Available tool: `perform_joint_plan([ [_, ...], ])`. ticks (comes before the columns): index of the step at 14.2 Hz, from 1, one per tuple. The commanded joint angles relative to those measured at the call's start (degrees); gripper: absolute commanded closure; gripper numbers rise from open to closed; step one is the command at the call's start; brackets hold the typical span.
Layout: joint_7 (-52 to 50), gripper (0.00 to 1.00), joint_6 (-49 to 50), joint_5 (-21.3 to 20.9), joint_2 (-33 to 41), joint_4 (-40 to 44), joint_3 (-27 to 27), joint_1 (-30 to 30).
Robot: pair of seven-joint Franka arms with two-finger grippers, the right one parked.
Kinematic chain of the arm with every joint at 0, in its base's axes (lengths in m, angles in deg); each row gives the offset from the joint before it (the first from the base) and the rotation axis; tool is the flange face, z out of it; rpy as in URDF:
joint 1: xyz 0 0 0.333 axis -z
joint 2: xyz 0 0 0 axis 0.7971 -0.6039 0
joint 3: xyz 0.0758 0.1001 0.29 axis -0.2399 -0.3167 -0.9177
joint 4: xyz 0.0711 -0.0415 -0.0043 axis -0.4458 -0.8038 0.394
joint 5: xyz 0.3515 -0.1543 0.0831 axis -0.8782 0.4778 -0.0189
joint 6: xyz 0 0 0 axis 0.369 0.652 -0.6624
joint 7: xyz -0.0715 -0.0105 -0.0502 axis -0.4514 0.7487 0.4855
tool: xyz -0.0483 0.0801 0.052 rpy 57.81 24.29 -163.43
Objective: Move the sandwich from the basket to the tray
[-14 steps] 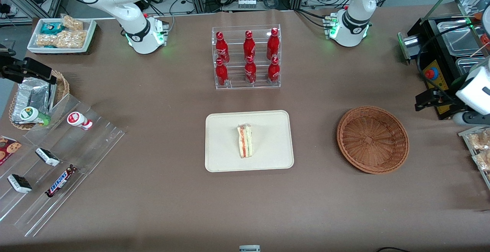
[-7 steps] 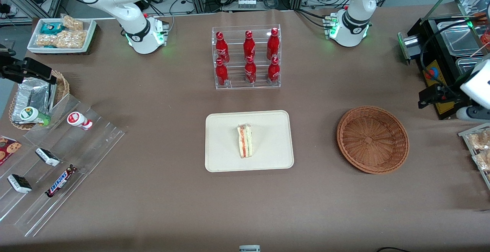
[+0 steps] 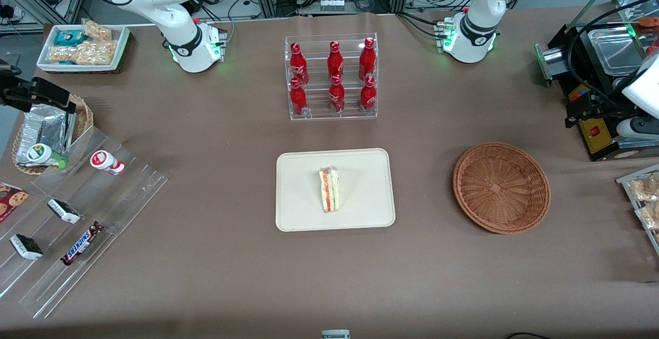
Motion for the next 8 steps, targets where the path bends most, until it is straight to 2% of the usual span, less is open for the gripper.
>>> perform_joint_plan([
  [1,0.6,0.00,0.6,0.7,0.2,0.3,0.3,-0.3],
  [8,0.3,0.00,0.7,0.7,-1.4,2.6,0.4,0.2],
])
